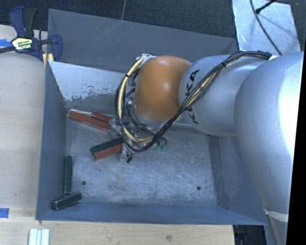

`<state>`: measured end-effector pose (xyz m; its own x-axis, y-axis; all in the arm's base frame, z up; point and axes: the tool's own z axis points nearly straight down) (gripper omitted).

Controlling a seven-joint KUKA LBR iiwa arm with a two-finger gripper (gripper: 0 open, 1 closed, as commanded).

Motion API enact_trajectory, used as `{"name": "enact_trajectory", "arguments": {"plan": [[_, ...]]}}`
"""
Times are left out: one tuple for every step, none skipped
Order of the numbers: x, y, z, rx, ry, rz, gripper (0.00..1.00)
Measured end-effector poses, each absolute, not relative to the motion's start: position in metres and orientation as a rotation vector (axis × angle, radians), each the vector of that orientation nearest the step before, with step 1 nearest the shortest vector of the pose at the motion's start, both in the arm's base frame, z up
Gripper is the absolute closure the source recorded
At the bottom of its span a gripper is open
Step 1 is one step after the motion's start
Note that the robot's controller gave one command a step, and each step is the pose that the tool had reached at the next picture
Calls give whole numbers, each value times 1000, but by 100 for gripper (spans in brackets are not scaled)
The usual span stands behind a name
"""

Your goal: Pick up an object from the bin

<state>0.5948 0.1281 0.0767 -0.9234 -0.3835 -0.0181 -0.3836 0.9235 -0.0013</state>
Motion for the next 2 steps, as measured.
{"name": "enact_trajectory", "arguments": {"plan": [[596, 128, 83, -609, 3076, 1, 100], [598, 128, 158, -604, 3072, -1, 100]]}}
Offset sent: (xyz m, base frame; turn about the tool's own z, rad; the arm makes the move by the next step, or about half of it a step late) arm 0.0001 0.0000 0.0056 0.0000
